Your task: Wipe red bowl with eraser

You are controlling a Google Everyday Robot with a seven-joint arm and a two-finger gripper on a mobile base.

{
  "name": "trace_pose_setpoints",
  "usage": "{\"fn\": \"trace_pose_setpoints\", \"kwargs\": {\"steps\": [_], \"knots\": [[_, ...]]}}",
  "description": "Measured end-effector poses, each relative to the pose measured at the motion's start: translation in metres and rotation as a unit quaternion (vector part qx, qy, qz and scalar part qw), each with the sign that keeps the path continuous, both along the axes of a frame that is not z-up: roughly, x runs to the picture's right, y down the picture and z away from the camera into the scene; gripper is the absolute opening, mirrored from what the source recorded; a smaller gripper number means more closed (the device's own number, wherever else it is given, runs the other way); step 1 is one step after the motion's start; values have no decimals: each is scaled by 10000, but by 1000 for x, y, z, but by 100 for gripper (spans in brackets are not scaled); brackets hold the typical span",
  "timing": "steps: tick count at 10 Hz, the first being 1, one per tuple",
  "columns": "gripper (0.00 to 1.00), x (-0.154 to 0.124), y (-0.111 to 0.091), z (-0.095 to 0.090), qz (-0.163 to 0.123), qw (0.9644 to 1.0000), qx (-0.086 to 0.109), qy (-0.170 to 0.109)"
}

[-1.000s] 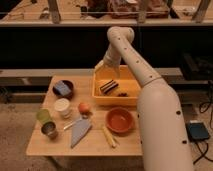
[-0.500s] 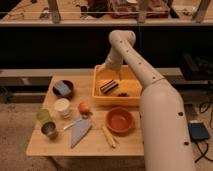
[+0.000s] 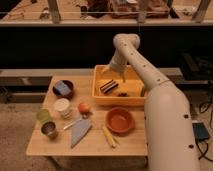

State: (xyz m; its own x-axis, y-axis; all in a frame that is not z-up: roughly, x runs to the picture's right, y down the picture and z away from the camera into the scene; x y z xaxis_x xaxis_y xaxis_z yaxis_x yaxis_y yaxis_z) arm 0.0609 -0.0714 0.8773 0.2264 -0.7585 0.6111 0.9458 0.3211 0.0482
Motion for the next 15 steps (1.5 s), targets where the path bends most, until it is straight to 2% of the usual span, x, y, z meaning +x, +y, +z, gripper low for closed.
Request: {"fn": "trace_pose_setpoints", "kwargs": {"steps": [2,3,8,11,15], "knots": [[80,11,2,8,305,9994,13,158],[80,13,2,13,367,9991,10,195],[80,5,-7,59,470,9981,-67,385],[80,2,-10,77,491,9975,-170,472],[80,5,-10,80,492,9973,-196,514]]}}
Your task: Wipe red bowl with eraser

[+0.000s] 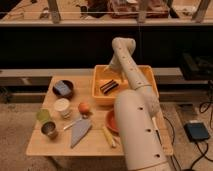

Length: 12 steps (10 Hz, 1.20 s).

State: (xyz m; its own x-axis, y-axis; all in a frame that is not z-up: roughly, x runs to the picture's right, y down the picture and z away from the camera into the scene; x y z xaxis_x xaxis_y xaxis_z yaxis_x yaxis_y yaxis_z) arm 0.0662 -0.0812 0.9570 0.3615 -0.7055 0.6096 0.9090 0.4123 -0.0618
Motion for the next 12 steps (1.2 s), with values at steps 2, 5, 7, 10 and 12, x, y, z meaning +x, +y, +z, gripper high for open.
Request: {"fn": "trace_pose_setpoints", "kwargs": {"steps": [2,5,7,10,12], "knots": [[80,-1,2,2,-5,10000,-24,-4],[80,-10,27,19,-26,9997,-238,-80],[80,-17,36,23,-40,9993,-321,-165],[80,-15,37,24,-41,9993,-323,-158],[80,-17,38,23,-188,9992,-305,-174]]}}
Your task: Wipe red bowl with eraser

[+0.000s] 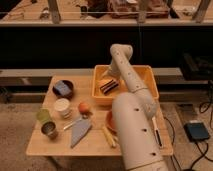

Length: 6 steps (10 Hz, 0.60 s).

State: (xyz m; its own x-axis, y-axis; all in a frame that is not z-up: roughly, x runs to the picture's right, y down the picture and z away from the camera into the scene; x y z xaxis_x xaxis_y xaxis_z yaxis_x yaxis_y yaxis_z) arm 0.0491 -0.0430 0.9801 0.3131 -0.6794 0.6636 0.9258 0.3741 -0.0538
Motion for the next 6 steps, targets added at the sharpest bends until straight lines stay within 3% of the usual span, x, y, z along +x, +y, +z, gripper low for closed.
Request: {"fn": "trace_pose_setpoints", "kwargs": {"steps": [2,6], "knots": [[80,-7,5,-4,-487,9985,71,-233],[80,-4,11,-2,-809,9966,72,-99]]}}
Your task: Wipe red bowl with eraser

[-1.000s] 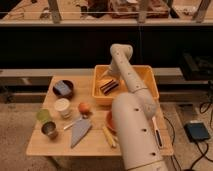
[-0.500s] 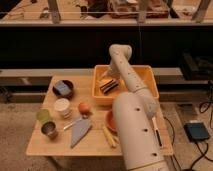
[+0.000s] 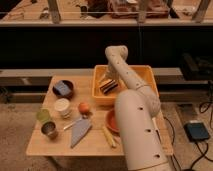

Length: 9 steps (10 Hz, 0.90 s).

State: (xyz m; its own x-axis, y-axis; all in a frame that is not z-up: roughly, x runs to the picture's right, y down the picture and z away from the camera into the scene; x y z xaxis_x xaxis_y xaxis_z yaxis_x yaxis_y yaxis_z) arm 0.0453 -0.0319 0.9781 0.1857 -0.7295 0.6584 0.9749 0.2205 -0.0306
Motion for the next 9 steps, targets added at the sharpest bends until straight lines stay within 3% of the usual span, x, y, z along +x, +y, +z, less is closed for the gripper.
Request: {"fn": "trace_pose_setpoints", "kwargs": {"steps": [4,9], "knots": [[80,6,0,4,88,9999,80,81],[80,14,-5,15,272,9988,377,173]]}}
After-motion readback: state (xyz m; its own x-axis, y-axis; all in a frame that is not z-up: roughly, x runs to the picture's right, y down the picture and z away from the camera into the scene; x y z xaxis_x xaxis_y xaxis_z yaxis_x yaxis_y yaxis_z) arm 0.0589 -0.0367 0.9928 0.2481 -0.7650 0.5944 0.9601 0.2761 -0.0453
